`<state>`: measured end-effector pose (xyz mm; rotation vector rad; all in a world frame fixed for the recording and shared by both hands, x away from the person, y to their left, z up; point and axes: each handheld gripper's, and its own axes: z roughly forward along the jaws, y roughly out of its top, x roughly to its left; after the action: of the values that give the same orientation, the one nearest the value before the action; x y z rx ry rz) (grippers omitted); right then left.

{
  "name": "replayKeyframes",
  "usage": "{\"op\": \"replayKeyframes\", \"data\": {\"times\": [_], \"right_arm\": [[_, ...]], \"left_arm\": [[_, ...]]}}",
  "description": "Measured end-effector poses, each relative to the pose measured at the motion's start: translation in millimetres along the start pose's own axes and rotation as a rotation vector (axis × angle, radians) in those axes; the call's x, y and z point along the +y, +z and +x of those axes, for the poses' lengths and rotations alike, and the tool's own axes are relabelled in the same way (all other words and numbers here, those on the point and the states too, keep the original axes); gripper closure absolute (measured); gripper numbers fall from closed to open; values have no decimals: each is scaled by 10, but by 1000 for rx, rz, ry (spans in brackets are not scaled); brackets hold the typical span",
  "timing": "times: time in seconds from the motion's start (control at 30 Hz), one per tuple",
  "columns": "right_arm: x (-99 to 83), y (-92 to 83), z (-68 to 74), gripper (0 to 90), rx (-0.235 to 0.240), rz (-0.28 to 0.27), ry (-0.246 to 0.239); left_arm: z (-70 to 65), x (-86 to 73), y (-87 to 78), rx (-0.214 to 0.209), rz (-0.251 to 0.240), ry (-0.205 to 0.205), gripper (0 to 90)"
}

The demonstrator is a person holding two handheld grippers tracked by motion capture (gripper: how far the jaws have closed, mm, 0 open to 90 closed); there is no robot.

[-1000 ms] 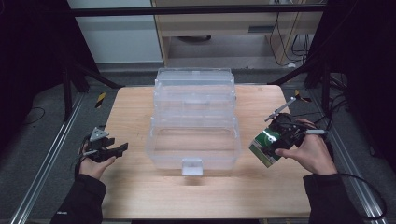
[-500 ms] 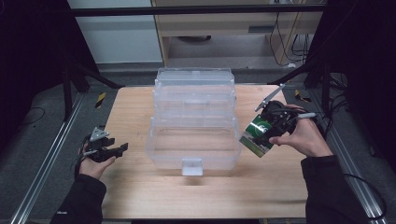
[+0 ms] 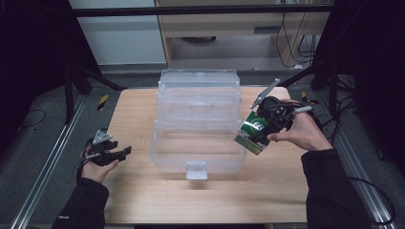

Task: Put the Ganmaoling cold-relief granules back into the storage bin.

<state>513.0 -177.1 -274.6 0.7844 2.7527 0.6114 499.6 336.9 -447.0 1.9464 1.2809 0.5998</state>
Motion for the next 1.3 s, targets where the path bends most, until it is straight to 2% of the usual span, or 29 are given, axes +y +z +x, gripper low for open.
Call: {"op": "replayKeyframes", "data": {"times": [0.07,0.17,0.37,0.57,0.8,1.3], "right_arm": [[42,8,1,177,-2,-13,-23],[99,22,3,177,20,-19,-46],[231,92,19,177,51,-23,-135],[324,194,7,177,81,-25,-184],[402,296,7,178,119,9,-243],[509,530,66,178,184,41,-356]], "left_arm": [[5,-1,4,-1,-4,-4,340],[14,-3,0,0,-2,-5,340],[11,-2,1,-2,-3,-4,340],[16,-1,-1,-4,-3,-6,340],[15,-1,3,-5,-2,-6,340],[17,-8,15,-6,3,-8,339]]}}
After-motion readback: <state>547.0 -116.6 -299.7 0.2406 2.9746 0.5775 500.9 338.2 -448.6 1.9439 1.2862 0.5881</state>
